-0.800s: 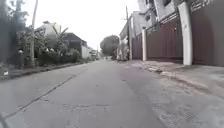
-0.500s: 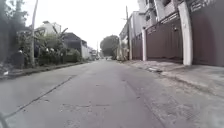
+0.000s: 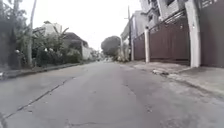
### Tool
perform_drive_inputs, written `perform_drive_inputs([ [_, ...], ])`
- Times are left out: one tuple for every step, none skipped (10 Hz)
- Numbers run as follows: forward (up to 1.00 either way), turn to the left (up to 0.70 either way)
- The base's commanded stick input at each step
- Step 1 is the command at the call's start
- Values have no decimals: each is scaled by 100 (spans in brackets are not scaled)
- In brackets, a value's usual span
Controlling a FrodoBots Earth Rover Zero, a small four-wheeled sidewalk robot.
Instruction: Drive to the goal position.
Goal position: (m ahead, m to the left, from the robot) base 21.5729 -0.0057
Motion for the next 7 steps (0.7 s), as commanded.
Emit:
perform_drive_inputs([
  [100, 0],
  [100, 0],
  [100, 0],
  [100, -5],
  [100, -19],
  [100, -33],
  [100, -40],
])
